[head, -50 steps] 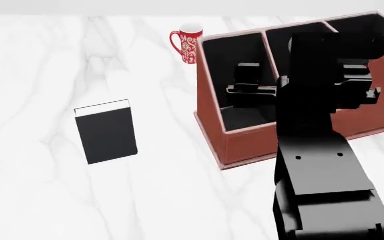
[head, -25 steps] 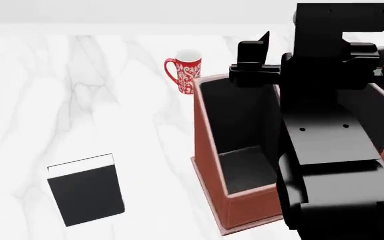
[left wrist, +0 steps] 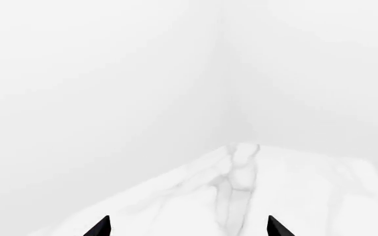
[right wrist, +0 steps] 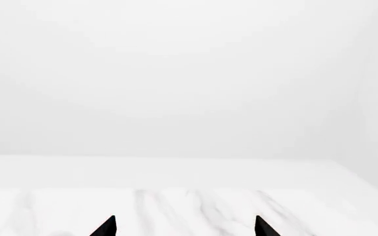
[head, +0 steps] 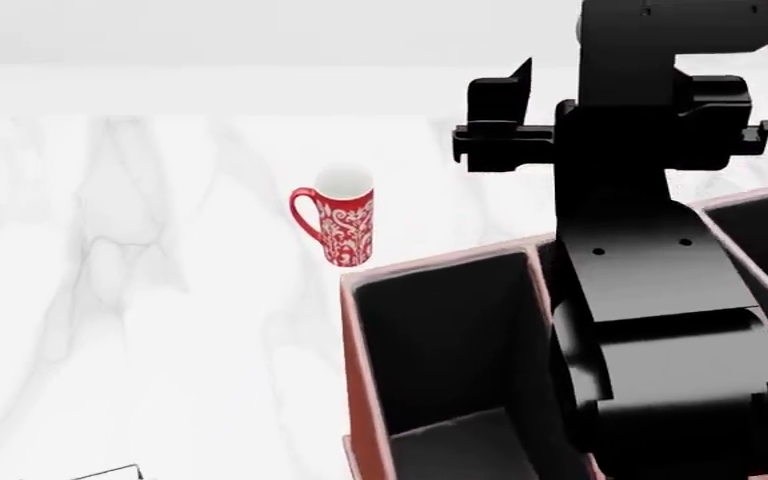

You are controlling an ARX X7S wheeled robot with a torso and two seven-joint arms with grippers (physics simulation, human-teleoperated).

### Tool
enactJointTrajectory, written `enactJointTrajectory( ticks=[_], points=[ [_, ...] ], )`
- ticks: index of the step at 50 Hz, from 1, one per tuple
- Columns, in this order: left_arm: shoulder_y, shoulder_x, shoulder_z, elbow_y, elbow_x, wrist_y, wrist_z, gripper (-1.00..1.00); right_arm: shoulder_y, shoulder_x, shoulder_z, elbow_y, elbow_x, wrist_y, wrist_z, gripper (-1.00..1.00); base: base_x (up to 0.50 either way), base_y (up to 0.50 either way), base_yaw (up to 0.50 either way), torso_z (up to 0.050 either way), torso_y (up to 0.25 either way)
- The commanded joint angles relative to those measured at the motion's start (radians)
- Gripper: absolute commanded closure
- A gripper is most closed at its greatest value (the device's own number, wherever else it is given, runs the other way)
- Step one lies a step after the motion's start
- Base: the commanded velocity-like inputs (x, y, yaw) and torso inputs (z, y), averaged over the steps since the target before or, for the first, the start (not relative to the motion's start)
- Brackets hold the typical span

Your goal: Pick up the book and place it in the right compartment of the caddy.

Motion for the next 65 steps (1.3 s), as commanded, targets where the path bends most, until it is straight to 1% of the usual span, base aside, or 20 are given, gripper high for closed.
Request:
enactJointTrajectory(
  ticks=[1,13,23,28,29,31,39,41,43,46,47,49,51,54,55,59,61,62,64,65],
  points=[
    [0.008,0.003,-0.004,-0.005,-0.003,0.013,0.001,-1.00,-0.001,0.005,-0.023,-0.012,-0.002,0.000,0.001,-1.00,0.50,0.00,0.00,0.000,0.000],
    [0.014,0.006,-0.007,-0.013,-0.006,0.026,0.002,-1.00,-0.004,0.003,-0.037,-0.006,0.000,0.006,0.008,-1.00,0.50,0.04,0.00,0.000,0.002],
    [0.018,0.006,-0.010,-0.007,-0.010,0.025,-0.002,-1.00,0.004,0.010,-0.054,-0.026,0.002,0.033,0.010,-1.00,0.00,0.00,0.00,0.000,0.001],
    [0.020,0.006,-0.011,-0.005,-0.012,0.027,-0.003,-1.00,0.013,0.011,-0.052,-0.064,0.024,0.097,0.004,-1.00,0.00,0.00,0.00,0.000,0.000],
    [0.020,0.006,-0.011,-0.006,-0.012,0.027,-0.002,-1.00,0.016,0.015,-0.054,-0.079,0.054,0.124,-0.034,-1.00,0.00,0.00,0.00,0.000,0.000],
    [0.020,0.004,-0.011,-0.005,-0.013,0.025,-0.003,-1.00,0.016,0.027,-0.096,-0.121,0.029,0.154,-0.014,-1.00,0.00,0.00,0.00,0.000,0.000],
    [0.018,-0.003,-0.012,0.004,-0.015,0.013,-0.009,-1.00,0.092,0.004,-0.094,-0.245,0.213,0.386,-0.172,-1.00,0.00,0.00,0.00,0.000,0.000],
    [0.018,-0.002,-0.012,0.003,-0.015,0.014,-0.010,-1.00,0.104,-0.008,-0.086,-0.247,0.241,0.418,-0.189,-1.00,0.00,0.00,0.00,0.000,0.000],
    [0.017,-0.002,-0.009,0.000,-0.014,0.016,-0.009,-1.00,0.108,-0.049,-0.019,-0.245,0.299,0.438,-0.216,-1.00,0.00,0.00,0.00,0.000,0.000],
    [0.018,-0.001,-0.006,-0.005,-0.012,0.020,-0.009,-1.00,0.118,-0.023,-0.087,-0.261,0.306,0.422,-0.260,-1.00,0.00,0.00,0.00,0.000,0.000],
    [0.018,0.000,-0.006,-0.006,-0.013,0.021,-0.009,-1.00,0.160,-0.030,-0.098,-0.224,0.340,0.541,-0.276,-1.00,0.00,0.00,0.00,0.000,0.000],
    [0.019,0.000,-0.008,-0.006,-0.014,0.022,-0.009,-1.00,0.159,0.000,-0.158,-0.268,0.358,0.510,-0.327,-1.00,0.00,0.00,0.00,0.000,0.000],
    [0.019,-0.001,-0.010,-0.006,-0.016,0.022,-0.009,-1.00,0.183,-0.018,-0.141,-0.239,0.402,0.574,-0.355,-1.00,0.00,0.00,0.00,0.000,0.000],
    [0.019,-0.002,-0.009,-0.005,-0.016,0.021,-0.010,-1.00,0.185,-0.021,-0.153,-0.253,0.432,0.571,-0.387,-1.00,0.00,0.00,0.00,0.000,0.000],
    [0.019,-0.002,-0.010,-0.005,-0.016,0.022,-0.011,-1.00,0.175,0.005,-0.205,-0.291,0.435,0.525,-0.427,-1.00,0.00,0.00,0.00,0.000,0.000],
    [0.021,-0.004,-0.011,-0.004,-0.017,0.020,-0.012,-1.00,0.160,0.007,-0.247,-0.319,0.460,0.536,-0.448,-1.00,0.00,0.00,0.00,0.000,0.000],
    [0.022,-0.004,-0.013,-0.006,-0.018,0.021,-0.012,-1.00,0.145,0.040,-0.320,-0.369,0.481,0.493,-0.519,-1.00,0.00,0.00,0.00,0.000,0.000],
    [0.021,-0.004,-0.012,-0.006,-0.018,0.022,-0.012,-1.00,0.146,0.028,-0.300,-0.365,0.516,0.538,-0.529,-1.00,0.00,0.00,0.00,0.000,0.000],
    [0.021,-0.005,-0.011,-0.006,-0.017,0.021,-0.012,-1.00,0.136,0.049,-0.340,-0.410,0.527,0.507,-0.564,-1.00,0.00,0.00,0.00,0.000,0.000],
    [0.020,-0.006,-0.011,-0.007,-0.017,0.021,-0.012,-1.00,0.116,0.044,-0.318,-0.435,0.572,0.519,-0.589,-1.00,0.00,0.00,0.00,0.000,0.000]
  ],
)
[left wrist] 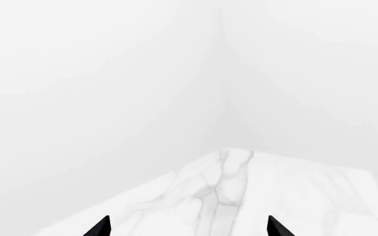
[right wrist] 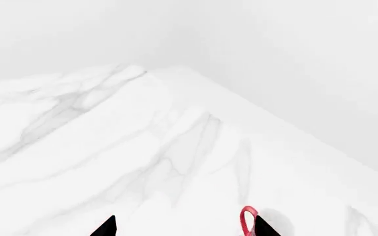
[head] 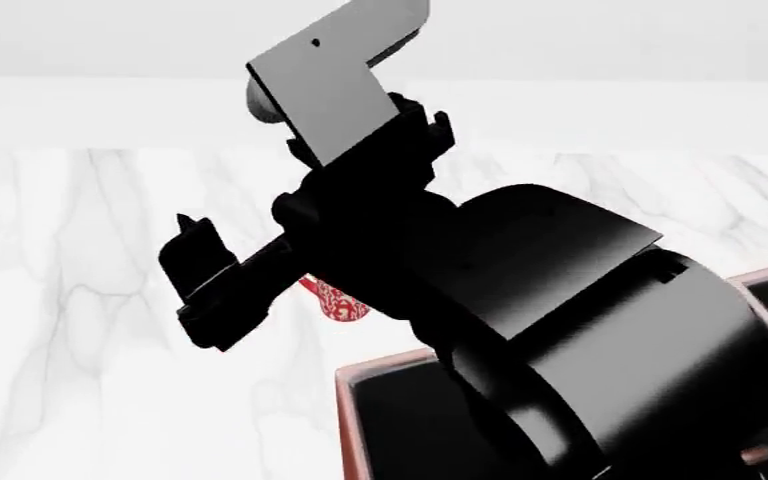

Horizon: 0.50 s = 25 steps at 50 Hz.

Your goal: Pick up the book and place it in the right compartment of the caddy.

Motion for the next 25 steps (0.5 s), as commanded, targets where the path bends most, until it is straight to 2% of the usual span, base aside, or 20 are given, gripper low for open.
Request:
enactJointTrajectory(
  ticks=[1,2,7,12,25],
  points=[
    [0.000,-0.003,0.000,-0.001,-0.003,0.000,-0.002,-1.00,-0.036,0.033,-0.109,-0.140,0.142,-0.002,-0.175,-1.00,0.00,0.00,0.00,0.000,0.000],
    [-0.002,-0.005,0.004,-0.001,0.000,-0.003,-0.004,-1.00,-0.025,0.047,-0.152,-0.157,0.157,0.014,-0.206,-1.00,0.00,0.00,0.00,0.000,0.000],
    [-0.004,-0.006,0.005,-0.004,-0.001,-0.001,-0.004,-1.00,-0.040,0.041,-0.169,-0.198,0.181,0.020,-0.208,-1.00,0.00,0.00,0.00,0.000,0.000],
    [0.002,-0.004,-0.002,-0.001,-0.005,0.001,-0.005,-1.00,-0.028,0.088,-0.302,-0.246,0.158,-0.020,-0.264,-1.00,0.00,0.00,0.00,0.000,0.000],
    [0.008,-0.005,-0.004,0.006,-0.009,0.001,-0.007,-1.00,-0.020,0.134,-0.365,-0.292,0.185,-0.018,-0.306,-1.00,0.00,0.00,0.00,0.000,0.000]
  ],
)
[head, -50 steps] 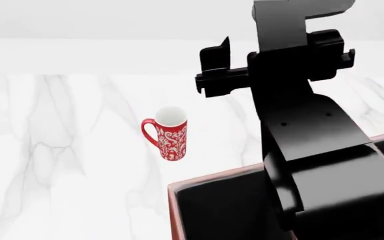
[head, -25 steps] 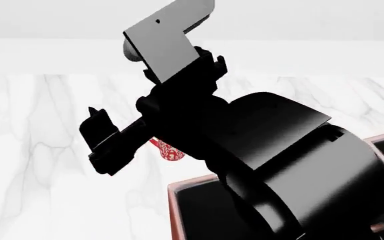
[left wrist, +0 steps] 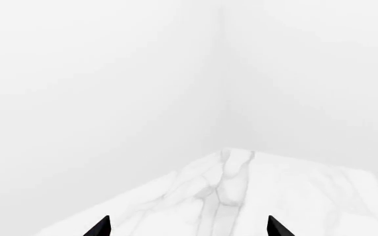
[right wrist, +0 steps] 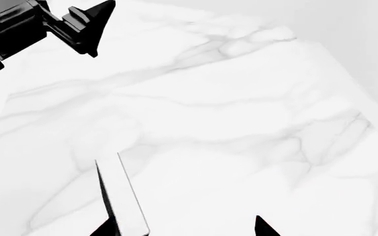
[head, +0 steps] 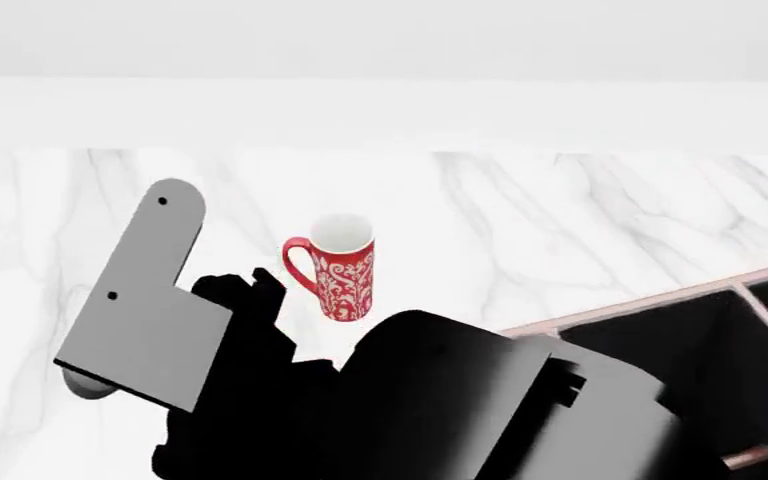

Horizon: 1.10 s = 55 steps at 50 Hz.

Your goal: Pick up the book and place it in the right compartment of the caddy.

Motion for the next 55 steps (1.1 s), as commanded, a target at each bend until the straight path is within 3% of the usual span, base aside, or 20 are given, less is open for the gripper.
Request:
enactJointTrajectory(
  ticks=[1,21,55],
  points=[
    [0.003,-0.002,-0.002,0.004,-0.003,0.000,-0.002,-1.00,0.002,0.043,-0.091,-0.049,0.009,-0.023,-0.051,-1.00,0.00,0.00,0.00,0.000,0.000],
    [0.007,-0.004,0.003,0.004,0.000,0.001,-0.007,-1.00,-0.026,0.030,-0.169,0.006,-0.045,-0.119,-0.051,-1.00,0.00,0.00,0.00,0.000,0.000],
    [0.023,-0.003,-0.008,-0.001,-0.003,0.013,-0.010,-1.00,-0.119,-0.045,-0.346,0.281,-0.184,-0.388,-0.135,-1.00,0.00,0.00,0.00,0.000,0.000]
  ],
)
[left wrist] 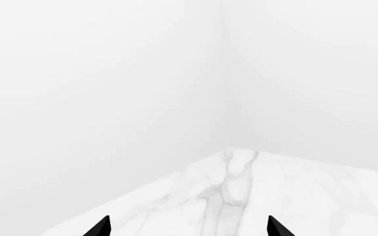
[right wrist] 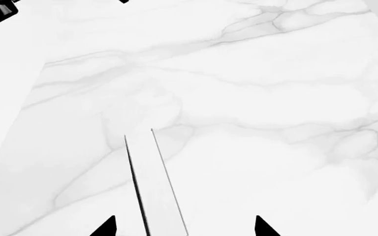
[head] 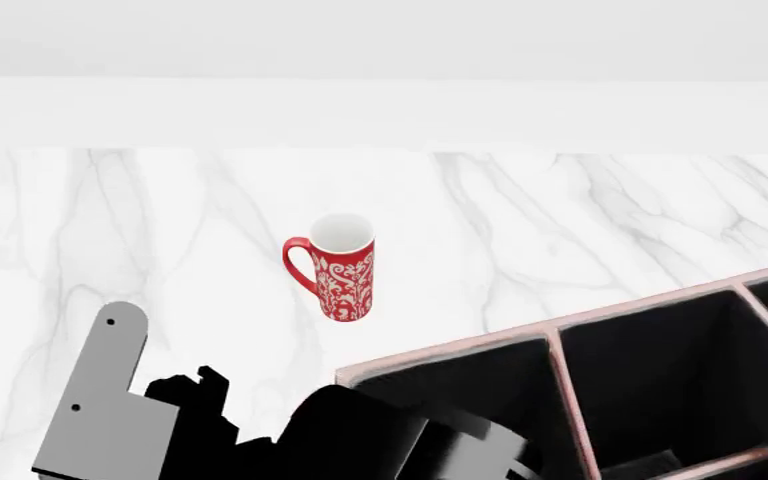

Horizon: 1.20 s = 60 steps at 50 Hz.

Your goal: Pick up the book and place it in the right compartment of the caddy.

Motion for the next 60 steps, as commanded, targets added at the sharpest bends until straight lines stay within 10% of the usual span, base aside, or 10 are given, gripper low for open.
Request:
enactJointTrajectory(
  ticks=[1,60],
  points=[
    [0.002,-0.001,0.001,-0.006,0.001,0.005,-0.001,-1.00,-0.027,-0.026,-0.050,0.097,-0.041,-0.082,-0.029,-1.00,0.00,0.00,0.00,0.000,0.000],
    [0.016,0.000,0.012,-0.013,0.008,0.023,-0.007,-1.00,-0.118,-0.098,-0.192,0.395,-0.121,-0.305,-0.124,-1.00,0.00,0.00,0.00,0.000,0.000]
  ],
)
